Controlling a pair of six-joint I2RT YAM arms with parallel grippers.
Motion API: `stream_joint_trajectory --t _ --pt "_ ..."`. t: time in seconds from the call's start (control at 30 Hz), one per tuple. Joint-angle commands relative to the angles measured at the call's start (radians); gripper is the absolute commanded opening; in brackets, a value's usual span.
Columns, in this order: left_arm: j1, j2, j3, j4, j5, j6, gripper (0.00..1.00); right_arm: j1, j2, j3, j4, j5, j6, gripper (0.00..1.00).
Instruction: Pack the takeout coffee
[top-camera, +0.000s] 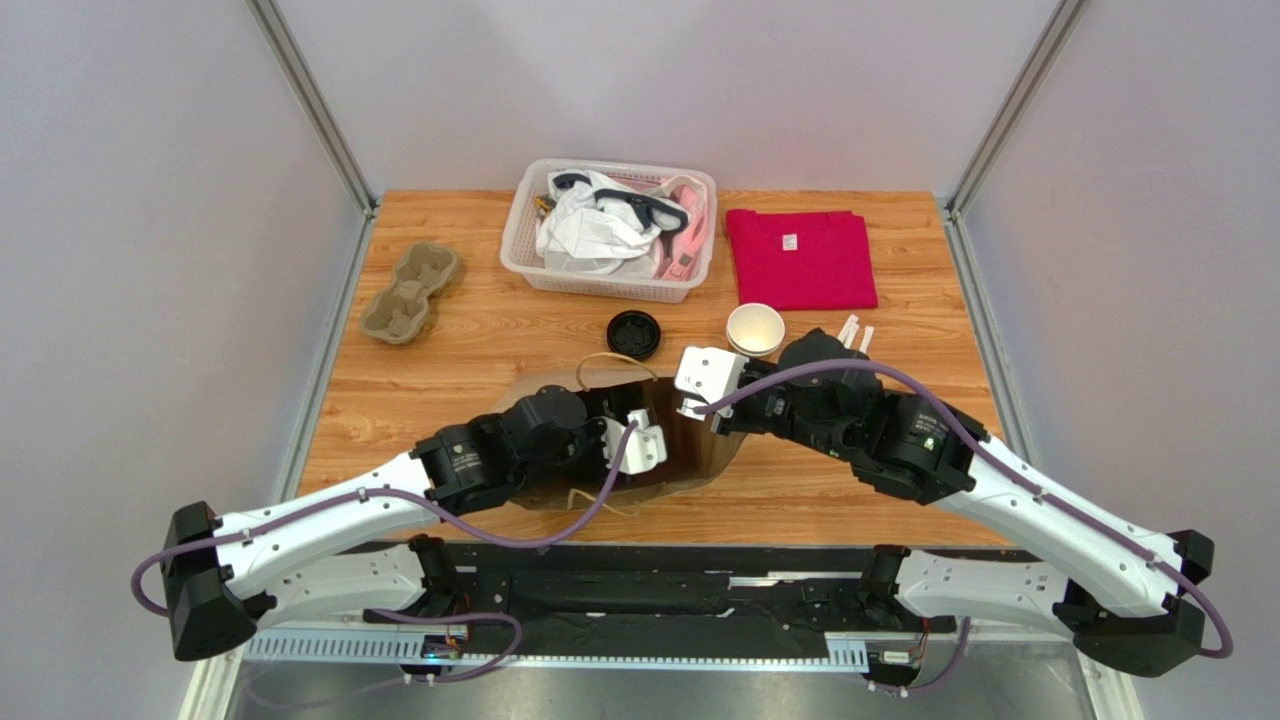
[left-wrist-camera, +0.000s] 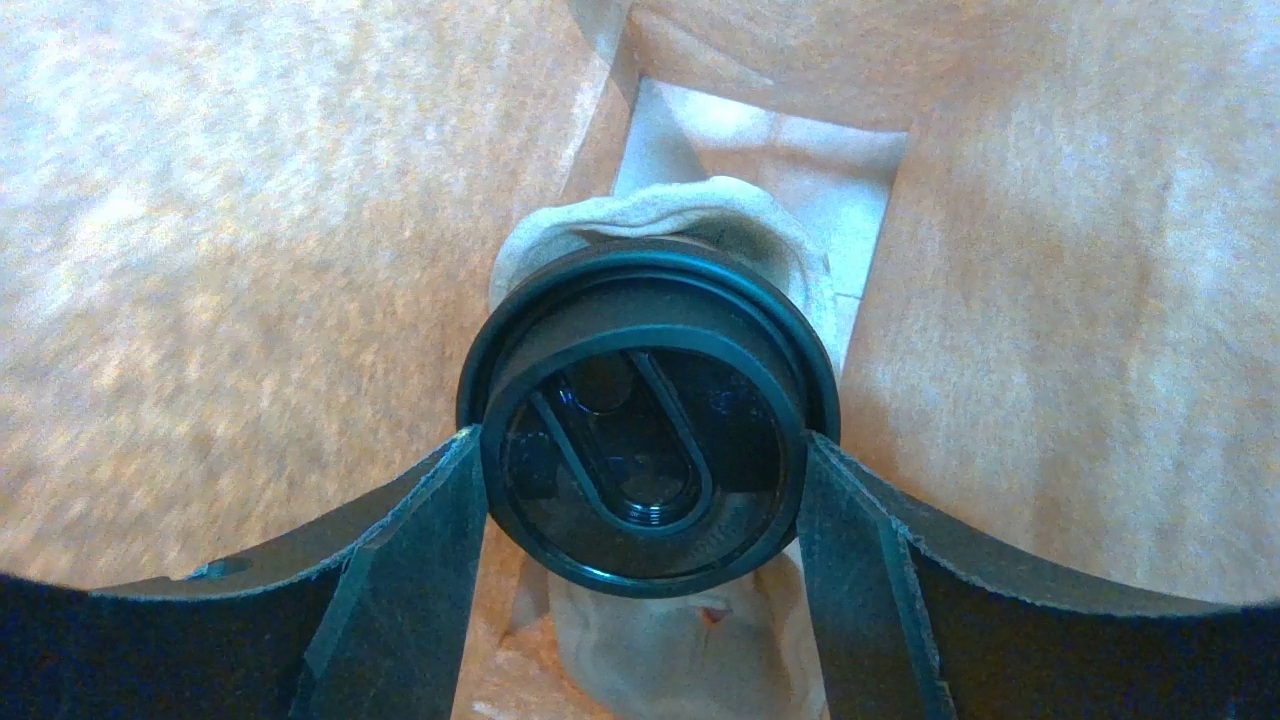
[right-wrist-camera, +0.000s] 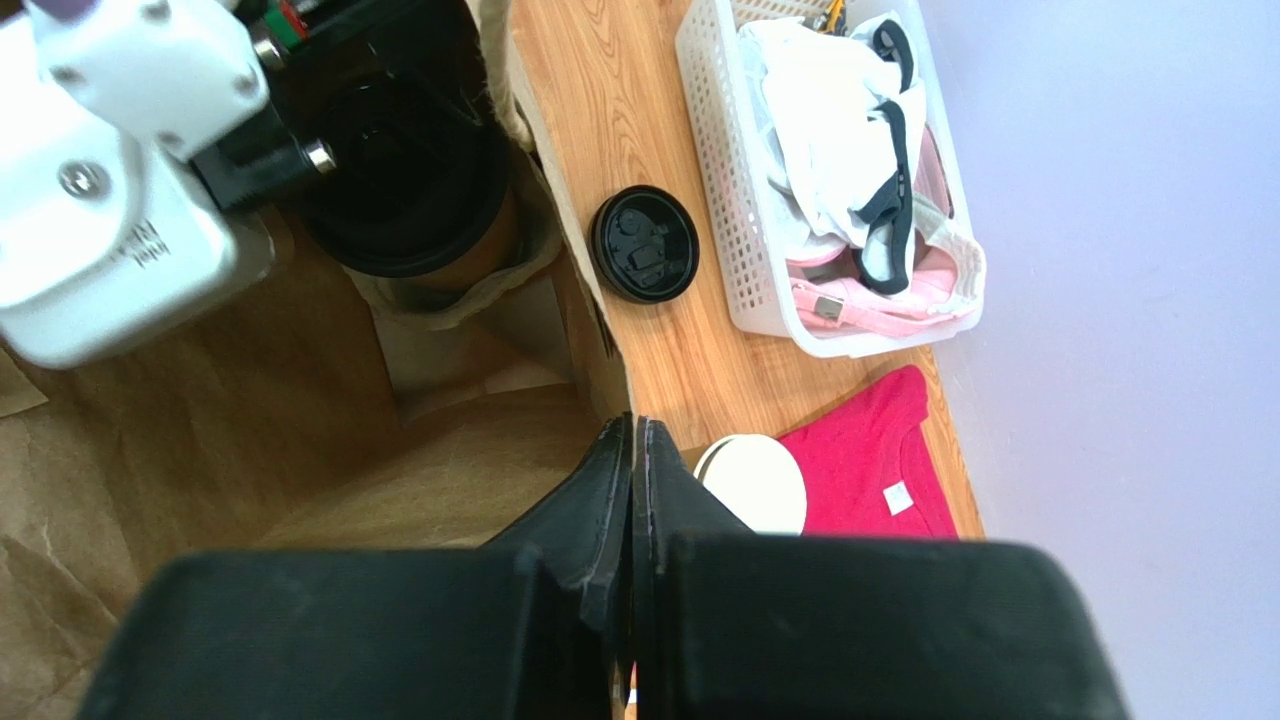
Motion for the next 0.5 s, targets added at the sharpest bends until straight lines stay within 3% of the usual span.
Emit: stream_joint_trajectory --t 0.0,0.47 --pt "0.002 0.053 0.054 -0.046 0.012 -0.026 0.11 0.002 -0.006 0.034 0.003 -0.009 0.026 0.00" --pt "0.010 0.260 0.172 -0.184 0.135 0.008 0.13 -0.154 0.158 0.237 -0.237 -0.348 0.063 0.00"
